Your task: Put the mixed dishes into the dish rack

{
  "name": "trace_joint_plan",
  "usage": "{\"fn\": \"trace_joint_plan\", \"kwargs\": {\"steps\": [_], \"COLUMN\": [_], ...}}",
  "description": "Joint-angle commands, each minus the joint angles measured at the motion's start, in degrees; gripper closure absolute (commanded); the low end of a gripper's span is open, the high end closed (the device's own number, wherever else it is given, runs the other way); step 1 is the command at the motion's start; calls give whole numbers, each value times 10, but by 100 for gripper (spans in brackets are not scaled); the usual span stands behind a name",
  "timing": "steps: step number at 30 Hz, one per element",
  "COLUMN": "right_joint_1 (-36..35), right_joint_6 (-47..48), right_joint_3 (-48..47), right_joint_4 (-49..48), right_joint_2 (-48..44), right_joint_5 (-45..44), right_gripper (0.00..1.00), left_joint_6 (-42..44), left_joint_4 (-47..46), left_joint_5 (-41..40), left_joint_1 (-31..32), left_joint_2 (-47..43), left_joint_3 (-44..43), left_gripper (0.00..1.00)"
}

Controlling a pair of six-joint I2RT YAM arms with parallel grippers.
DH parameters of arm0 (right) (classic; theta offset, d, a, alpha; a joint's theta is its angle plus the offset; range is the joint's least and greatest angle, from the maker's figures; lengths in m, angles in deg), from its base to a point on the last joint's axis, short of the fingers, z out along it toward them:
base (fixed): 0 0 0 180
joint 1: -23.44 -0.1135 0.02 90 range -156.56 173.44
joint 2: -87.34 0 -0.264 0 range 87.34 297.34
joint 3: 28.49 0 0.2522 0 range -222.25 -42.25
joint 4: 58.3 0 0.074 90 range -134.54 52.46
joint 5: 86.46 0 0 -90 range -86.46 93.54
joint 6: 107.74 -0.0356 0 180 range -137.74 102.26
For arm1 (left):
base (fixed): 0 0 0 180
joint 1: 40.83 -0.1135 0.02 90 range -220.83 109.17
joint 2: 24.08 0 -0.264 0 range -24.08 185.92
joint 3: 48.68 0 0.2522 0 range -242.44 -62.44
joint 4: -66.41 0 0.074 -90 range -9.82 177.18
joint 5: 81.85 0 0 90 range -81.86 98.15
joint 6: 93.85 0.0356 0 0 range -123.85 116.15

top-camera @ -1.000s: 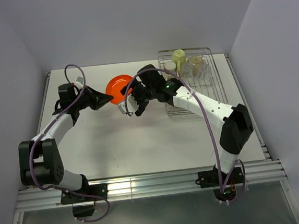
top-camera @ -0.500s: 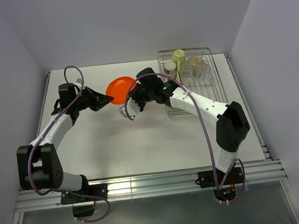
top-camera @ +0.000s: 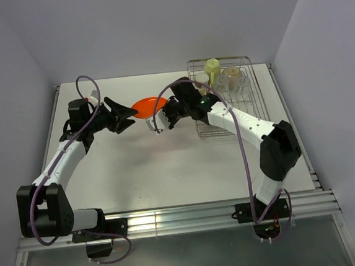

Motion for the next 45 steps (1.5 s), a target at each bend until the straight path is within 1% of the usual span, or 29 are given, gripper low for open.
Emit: {"fn": "trace_joint_plan", "kwargs": {"steps": [1,6,7,9,10,11,12,13,14,15,16,17,18,19,20,22,23,25,26,27,31,35,37,41,44,45], "right_joint_1": [6,20,22,33,50,60,70,99,116,132,169,187,208,229,271,306,331,351,358,368,380,379,380,378,379,379], "right_joint_6": [-87,-172,-215,-270,-336,-375,-416,-503,-543,-578,-650,-685,-721,-801,-833,-897,-905,-902,-900,-899,-910,-927,-921,-903,-857,-856], "right_joint_3": [-32,-37,-43,-78,-92,-127,-148,-168,-202,-213,-221,-231,-233,-227,-208,-193,-184,-186,-191,-185,-154,-161,-157,-158,-166,-163], "right_joint_4": [-1,10,13,31,36,53,63,72,91,93,94,94,89,79,58,52,57,82,116,125,155,182,188,211,235,233], "right_joint_2": [-59,-105,-109,-113,-111,-107,-101,-95,-83,-79,-76,-72,-72,-81,-87,-106,-112,-116,-116,-119,-134,-106,-91,-51,-24,-21], "right_joint_5": [37,59,67,79,93,98,104,111,127,131,132,139,140,139,143,122,102,65,50,20,-41,-82,-67,-29,-7,-6], "right_gripper": [100,100,100,100,100,100,100,100,100,100,100,100,100,100,100,100,100,100,100,100,100,100,100,100,100,100], "left_joint_6": [47,133,147,189,201,226,238,246,262,269,272,274,273,271,270,269,267,265,265,265,258,238,237,259,258,255], "left_joint_4": [17,100,109,119,120,116,112,101,92,82,62,54,48,46,45,49,55,57,56,49,52,55,56,102,101,99], "left_joint_5": [-27,-118,-156,-191,-219,-231,-246,-272,-283,-294,-304,-326,-336,-343,-349,-354,-356,-358,-358,-360,-355,-345,-331,-344,-346,-346], "left_joint_1": [-14,-37,-38,-38,-38,-38,-39,-39,-38,-38,-38,-38,-39,-38,-39,-39,-39,-39,-39,-39,-39,-39,-39,-39,-39,-39], "left_joint_2": [-48,-102,-113,-154,-186,-205,-223,-262,-281,-301,-338,-354,-370,-394,-404,-420,-423,-430,-432,-434,-433,-434,-429,-424,-435,-438], "left_joint_3": [-21,-52,-62,-67,-65,-58,-52,-34,-21,-8,21,35,46,64,72,89,94,113,119,132,135,144,145,122,133,137], "left_gripper": [35,34,33,33,32,30,23,19,15,8,4,1,1,1,1,1,1,1,1,1,1,1,1,1,1,1]}}
